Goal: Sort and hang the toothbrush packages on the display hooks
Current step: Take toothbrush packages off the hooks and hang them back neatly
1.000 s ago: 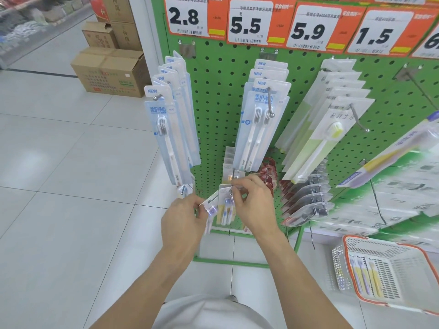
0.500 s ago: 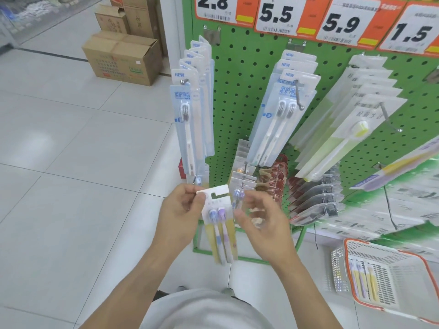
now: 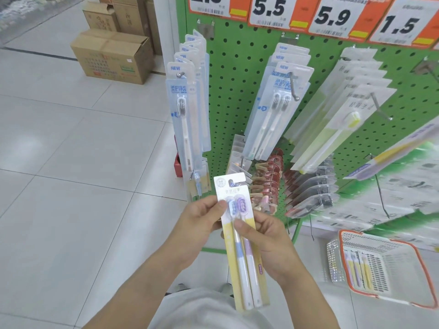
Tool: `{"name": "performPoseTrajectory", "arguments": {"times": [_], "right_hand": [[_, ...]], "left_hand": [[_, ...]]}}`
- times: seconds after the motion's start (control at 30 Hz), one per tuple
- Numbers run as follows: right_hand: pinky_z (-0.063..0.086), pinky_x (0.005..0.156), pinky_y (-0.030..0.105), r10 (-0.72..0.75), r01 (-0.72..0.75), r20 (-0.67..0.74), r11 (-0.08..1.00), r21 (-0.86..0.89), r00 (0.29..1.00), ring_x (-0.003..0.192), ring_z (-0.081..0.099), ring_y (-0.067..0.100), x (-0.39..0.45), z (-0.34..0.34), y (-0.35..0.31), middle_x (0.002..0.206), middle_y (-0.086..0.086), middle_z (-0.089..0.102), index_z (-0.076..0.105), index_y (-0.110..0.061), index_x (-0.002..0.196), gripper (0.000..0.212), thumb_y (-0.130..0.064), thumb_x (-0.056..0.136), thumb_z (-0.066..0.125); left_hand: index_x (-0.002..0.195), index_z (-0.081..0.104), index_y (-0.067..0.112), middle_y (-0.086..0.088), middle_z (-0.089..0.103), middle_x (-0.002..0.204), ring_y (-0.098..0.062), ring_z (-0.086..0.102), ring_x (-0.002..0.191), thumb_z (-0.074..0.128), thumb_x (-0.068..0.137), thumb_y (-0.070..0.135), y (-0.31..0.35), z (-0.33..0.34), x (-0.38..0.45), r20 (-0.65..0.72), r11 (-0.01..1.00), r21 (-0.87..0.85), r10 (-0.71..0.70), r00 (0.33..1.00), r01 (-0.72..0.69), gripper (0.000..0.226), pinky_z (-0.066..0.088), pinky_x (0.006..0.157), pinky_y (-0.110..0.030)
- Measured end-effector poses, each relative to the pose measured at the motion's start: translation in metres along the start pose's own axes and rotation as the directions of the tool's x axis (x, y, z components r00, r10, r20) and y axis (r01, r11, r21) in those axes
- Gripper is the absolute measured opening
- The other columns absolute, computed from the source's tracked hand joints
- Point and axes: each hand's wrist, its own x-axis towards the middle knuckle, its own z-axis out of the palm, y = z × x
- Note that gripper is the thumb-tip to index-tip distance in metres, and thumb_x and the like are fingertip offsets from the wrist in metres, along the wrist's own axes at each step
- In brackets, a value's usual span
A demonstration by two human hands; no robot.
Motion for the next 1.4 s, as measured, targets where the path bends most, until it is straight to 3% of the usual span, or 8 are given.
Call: {"name": "performPoseTrajectory", "arguments": {"times": [0.17,0.27,0.43,0.5,0.63,0.93,1.2,1.4], "right_hand": [[0.054,0.063,0.026,0.038,-0.037,0.012,0.996,-0.082,0.999,0.079,0.07,0.028,-0.007,-0.003,0.002,0.1,0.022,0.076,0.077,-0.01,0.109,0.024,-0.018,0.086,0.078],[0.031,0.05,0.026,0.056,-0.057,-0.01,0.978,-0.199,0.998,0.071,0.048,0.032,-0.009,-0.008,0.007,0.092,0.023,0.075,0.078,-0.018,0.108,0.026,-0.027,0.084,0.079],[0.044,0.077,0.05,0.054,-0.054,-0.001,0.995,-0.078,0.999,0.087,0.058,0.036,-0.009,-0.005,0.013,0.106,0.026,0.074,0.077,-0.016,0.114,0.027,-0.025,0.089,0.077],[0.053,0.084,0.043,0.084,-0.083,0.02,0.996,-0.036,0.996,0.091,0.068,0.031,-0.009,-0.003,0.013,0.109,0.02,0.075,0.076,-0.014,0.115,0.027,-0.02,0.089,0.075],[0.045,0.056,0.02,0.184,-0.17,0.091,0.975,-0.145,0.979,0.065,0.062,0.014,-0.013,-0.006,0.012,0.085,0.004,0.075,0.077,-0.011,0.11,0.024,-0.015,0.087,0.077],[0.042,0.079,0.041,0.222,-0.208,0.089,0.967,-0.15,0.971,0.088,0.063,0.028,-0.015,-0.014,0.018,0.105,0.019,0.075,0.076,-0.015,0.114,0.034,-0.024,0.082,0.08],[0.046,0.055,0.016,0.336,-0.277,0.211,0.923,-0.265,0.918,0.062,0.064,0.006,-0.019,-0.03,0.002,0.08,0.001,0.075,0.068,-0.006,0.122,0.033,-0.001,0.09,0.071],[0.048,0.059,0.02,0.341,-0.283,0.188,0.918,-0.278,0.921,0.069,0.065,0.014,-0.02,-0.034,0.007,0.092,0.012,0.077,0.073,-0.008,0.115,0.035,-0.017,0.082,0.078]], "left_hand": [[0.118,0.067,-0.003,-0.023,0.073,0.113,-0.046,0.067,0.107,0.047,0.104,0.015,-0.002,-0.005,0.004,-0.013,0.996,-0.084,0.008,1.0,-0.009,0.031,0.057,0.093,-0.041],[0.117,0.067,-0.004,-0.023,0.073,0.111,-0.042,0.069,0.104,0.047,0.104,0.016,-0.002,-0.007,0.005,-0.027,0.992,-0.125,0.008,1.0,-0.012,0.031,0.059,0.089,-0.034],[0.117,0.069,-0.002,-0.021,0.073,0.113,-0.032,0.071,0.102,0.049,0.103,0.014,-0.008,-0.006,0.002,0.067,0.994,-0.103,-0.038,0.997,0.045,0.029,0.058,0.091,-0.033],[0.118,0.069,0.0,-0.018,0.074,0.113,-0.031,0.071,0.102,0.051,0.102,0.01,-0.008,-0.008,0.002,0.064,0.996,-0.071,-0.042,0.997,0.046,0.026,0.058,0.089,-0.031],[0.116,0.07,0.0,-0.021,0.074,0.11,-0.035,0.071,0.099,0.051,0.103,0.009,-0.008,-0.013,0.002,0.002,0.995,-0.089,-0.036,0.999,0.036,0.025,0.059,0.09,-0.036],[0.119,0.07,0.004,-0.021,0.074,0.111,-0.037,0.071,0.101,0.056,0.1,0.007,-0.018,-0.011,0.0,0.017,0.989,-0.082,-0.12,0.993,0.121,0.024,0.059,0.088,-0.038],[0.12,0.068,0.003,-0.017,0.075,0.111,-0.03,0.073,0.096,0.055,0.1,0.004,-0.02,-0.01,-0.001,-0.065,0.976,-0.182,-0.13,0.989,0.116,0.024,0.062,0.083,-0.037],[0.118,0.068,0.001,-0.017,0.075,0.11,-0.029,0.073,0.095,0.056,0.099,0.003,-0.02,-0.012,0.0,-0.129,0.968,-0.221,-0.149,0.98,0.118,0.023,0.062,0.085,-0.037]]}}
